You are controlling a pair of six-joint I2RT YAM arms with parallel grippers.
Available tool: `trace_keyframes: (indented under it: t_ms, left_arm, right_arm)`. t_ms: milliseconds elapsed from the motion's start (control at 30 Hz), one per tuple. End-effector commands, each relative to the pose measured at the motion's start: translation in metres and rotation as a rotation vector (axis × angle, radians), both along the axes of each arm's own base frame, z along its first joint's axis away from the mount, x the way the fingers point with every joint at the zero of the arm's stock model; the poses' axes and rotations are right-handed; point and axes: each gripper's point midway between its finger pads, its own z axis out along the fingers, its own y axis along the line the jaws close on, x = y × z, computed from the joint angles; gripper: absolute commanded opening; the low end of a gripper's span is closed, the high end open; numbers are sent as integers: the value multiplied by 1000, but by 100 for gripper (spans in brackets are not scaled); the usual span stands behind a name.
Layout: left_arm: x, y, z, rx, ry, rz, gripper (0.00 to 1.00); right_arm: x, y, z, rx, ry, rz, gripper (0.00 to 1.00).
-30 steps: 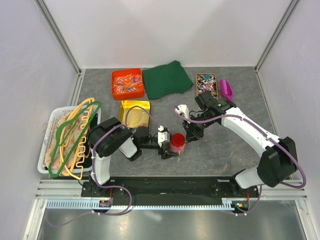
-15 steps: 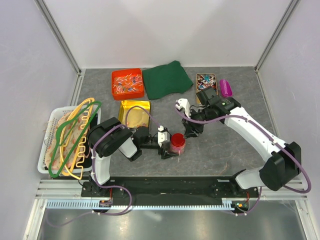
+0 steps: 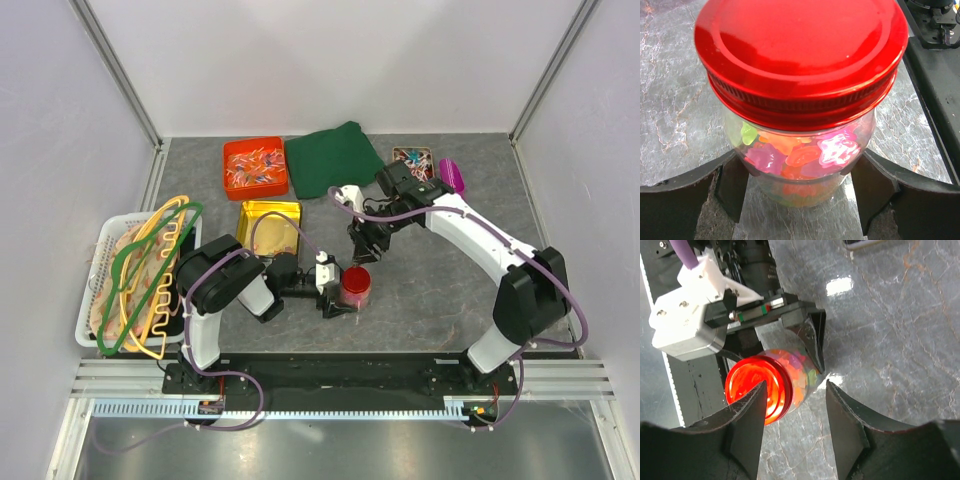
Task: Pack the candies
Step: Screw the bottle lid onto the packing bottle.
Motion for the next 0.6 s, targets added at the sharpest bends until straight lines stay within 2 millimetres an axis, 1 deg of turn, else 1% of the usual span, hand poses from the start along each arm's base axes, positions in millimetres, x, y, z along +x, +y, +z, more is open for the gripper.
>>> trace_keyframes:
  t_ms: [0, 267, 367, 400, 467, 500, 567]
  left_arm:
    - [10, -2, 15, -53, -100, 21, 81]
    - [10, -2, 15, -53, -98, 21, 81]
    - [10, -2, 15, -53, -98, 21, 81]
    - [9, -2, 15, -54, -102, 20, 81]
    - [9, -2, 15, -53, -100, 20, 81]
    - [10, -2, 15, -53, -101, 21, 81]
    - [9, -2, 14, -52, -99, 20, 81]
  right_arm:
    - [1, 13, 15, 71, 4, 42, 56]
    - [-18, 7, -6, 26, 72, 82, 50]
    - [-24, 4, -8, 20, 88, 86, 42]
    - [-27, 2, -10, 17, 93, 87, 36]
    - [-29, -2, -10, 8, 88, 86, 33]
    - [-32, -4, -14, -5, 96, 84, 33]
    - [-33, -8, -17, -19, 87, 80, 31]
